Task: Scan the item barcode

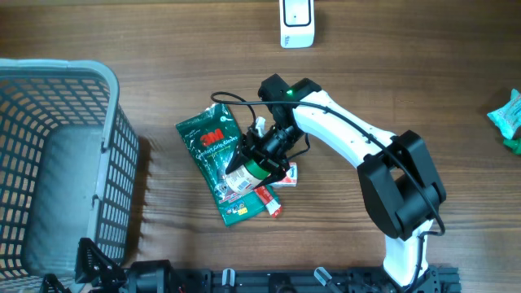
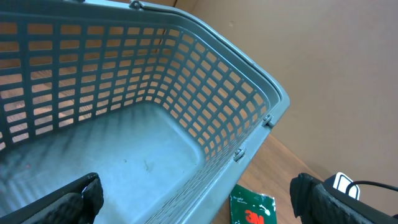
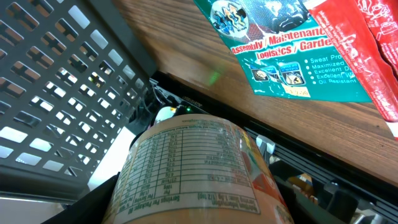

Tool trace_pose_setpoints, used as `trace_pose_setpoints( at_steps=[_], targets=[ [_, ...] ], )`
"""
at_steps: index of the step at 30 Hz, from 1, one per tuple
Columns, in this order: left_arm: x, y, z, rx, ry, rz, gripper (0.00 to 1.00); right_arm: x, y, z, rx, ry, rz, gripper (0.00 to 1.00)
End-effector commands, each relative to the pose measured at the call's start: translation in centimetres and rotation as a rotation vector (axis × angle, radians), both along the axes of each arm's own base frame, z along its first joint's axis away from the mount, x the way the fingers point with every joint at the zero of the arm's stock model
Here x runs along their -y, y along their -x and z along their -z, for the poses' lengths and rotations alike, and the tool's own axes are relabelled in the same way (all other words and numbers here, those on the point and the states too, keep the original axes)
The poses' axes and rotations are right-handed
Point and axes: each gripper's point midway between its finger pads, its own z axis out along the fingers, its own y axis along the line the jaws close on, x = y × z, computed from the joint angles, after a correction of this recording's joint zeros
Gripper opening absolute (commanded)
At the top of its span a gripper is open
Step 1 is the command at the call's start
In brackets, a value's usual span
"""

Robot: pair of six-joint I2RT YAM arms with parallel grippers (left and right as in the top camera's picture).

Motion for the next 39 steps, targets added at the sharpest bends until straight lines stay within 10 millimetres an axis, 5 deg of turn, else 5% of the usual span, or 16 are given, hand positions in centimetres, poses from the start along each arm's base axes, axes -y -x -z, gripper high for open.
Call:
trace_pose_setpoints(
  at_steps=[1, 14, 24, 28, 31, 35, 39],
  targets=[
    [0.1, -0.1, 1.0, -0.029, 0.01, 0.004, 1.0, -0.6, 0.0, -2.7, 0.021, -0.08, -0.001, 0.59],
    [0.1, -0.1, 1.0, -0.029, 0.01, 0.004, 1.0, -0.4, -0.1, -2.7, 0.051, -0.103, -0.023, 0.6],
    [0.1, -0.1, 1.0, -0.029, 0.01, 0.004, 1.0, 1.8, 0.4, -1.6, 0.075, -0.027, -0.07, 0.64],
    [0.1, -0.1, 1.0, -0.029, 0.01, 0.004, 1.0, 3.6, -3.6, 0.1, 0.246, 0.004, -0.048, 0.61],
    [0.1, -0.1, 1.0, -0.029, 0.01, 0.004, 1.0, 6.8, -9.1, 1.8, 0.388, 0.11, 0.063, 0.56],
    [0.1, -0.1, 1.0, -0.029, 0.01, 0.004, 1.0, 9.7, -14.6, -0.2, 0.486, 0.093, 0.199, 0.51],
    [0.1, -0.1, 1.0, -0.029, 0.009, 0.004, 1.0, 11.7, -20.0, -4.4, 0.677, 0.116, 0.276, 0.49]
  ],
)
